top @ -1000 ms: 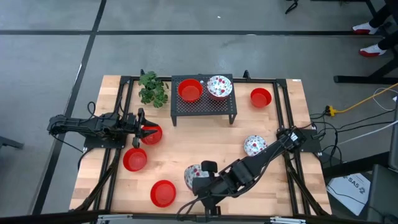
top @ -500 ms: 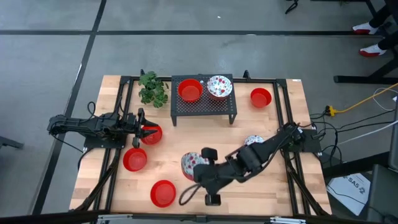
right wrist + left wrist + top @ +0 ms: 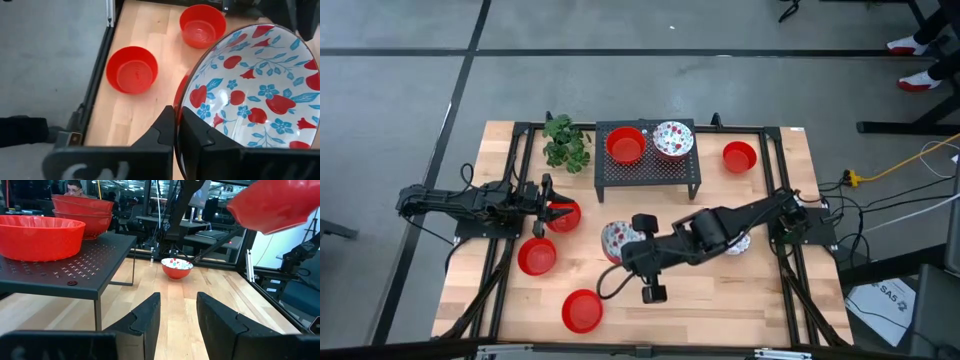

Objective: Pick & Place Mini bowls
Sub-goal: Stack the bottom white bowl on the top of the white bowl on the shelf

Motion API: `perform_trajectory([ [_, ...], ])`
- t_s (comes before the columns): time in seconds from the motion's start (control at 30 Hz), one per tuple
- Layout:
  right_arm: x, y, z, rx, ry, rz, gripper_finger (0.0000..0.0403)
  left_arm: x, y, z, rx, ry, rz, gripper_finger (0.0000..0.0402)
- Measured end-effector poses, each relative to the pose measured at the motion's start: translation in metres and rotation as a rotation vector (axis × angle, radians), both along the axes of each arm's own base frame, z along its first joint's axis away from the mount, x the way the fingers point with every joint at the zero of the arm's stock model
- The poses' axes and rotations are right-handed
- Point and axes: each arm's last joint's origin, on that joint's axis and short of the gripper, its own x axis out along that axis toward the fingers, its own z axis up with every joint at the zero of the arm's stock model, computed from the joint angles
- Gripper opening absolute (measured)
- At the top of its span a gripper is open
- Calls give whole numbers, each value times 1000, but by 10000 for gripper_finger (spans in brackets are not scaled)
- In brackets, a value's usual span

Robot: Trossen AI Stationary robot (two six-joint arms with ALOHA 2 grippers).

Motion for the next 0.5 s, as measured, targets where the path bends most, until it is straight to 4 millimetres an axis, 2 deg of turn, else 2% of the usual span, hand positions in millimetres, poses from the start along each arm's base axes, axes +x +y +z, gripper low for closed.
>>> perform_trajectory([
  [0.2, 0, -15, 6, -35, -9, 33, 12, 0, 0, 0, 0, 0, 0, 123],
  [0.5, -13, -44, 33, -53, -87, 10, 12, 0, 0, 0, 0, 0, -1, 123],
])
